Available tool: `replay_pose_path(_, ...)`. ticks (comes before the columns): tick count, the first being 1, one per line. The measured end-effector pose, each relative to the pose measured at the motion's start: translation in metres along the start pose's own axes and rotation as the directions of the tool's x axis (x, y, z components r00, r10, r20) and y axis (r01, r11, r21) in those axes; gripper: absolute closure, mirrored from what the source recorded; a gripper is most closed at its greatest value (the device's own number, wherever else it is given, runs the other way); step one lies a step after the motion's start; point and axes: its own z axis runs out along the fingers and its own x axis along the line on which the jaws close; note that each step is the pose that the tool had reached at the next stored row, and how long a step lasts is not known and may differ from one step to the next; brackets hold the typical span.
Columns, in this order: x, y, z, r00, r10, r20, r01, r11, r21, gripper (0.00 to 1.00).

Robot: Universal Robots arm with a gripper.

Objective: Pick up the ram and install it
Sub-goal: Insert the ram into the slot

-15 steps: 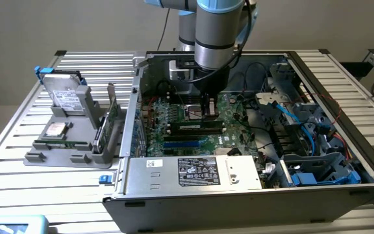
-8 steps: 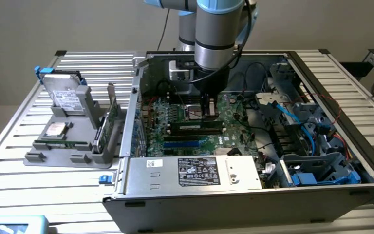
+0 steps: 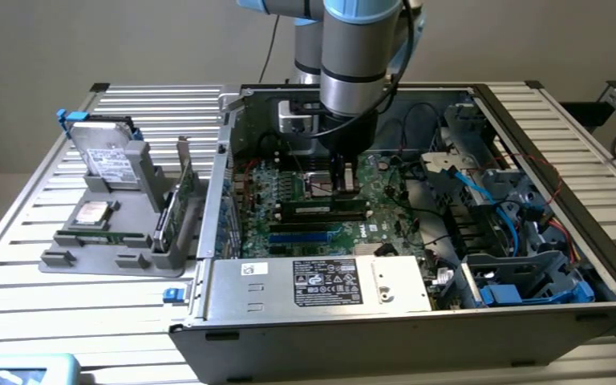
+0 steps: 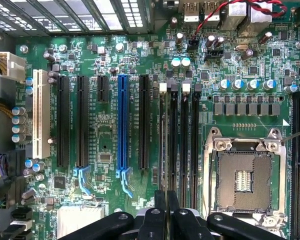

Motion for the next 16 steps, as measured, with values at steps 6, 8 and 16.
replay_pose_path(6,0.0000,0.0006,0.0006,1.0000,0.004,-0.0001,-0.004,1.0000,-0.0004,0.87)
replay_pose_path(8,0.0000,0.0007,0.0007,1.0000,0.008,0.0000,-0.008,1.0000,-0.0005,0.87)
replay_pose_path(16,-0.0001,0.0008,0.0016,0.9999,0.016,-0.0001,-0.016,0.9999,-0.0010,0.87)
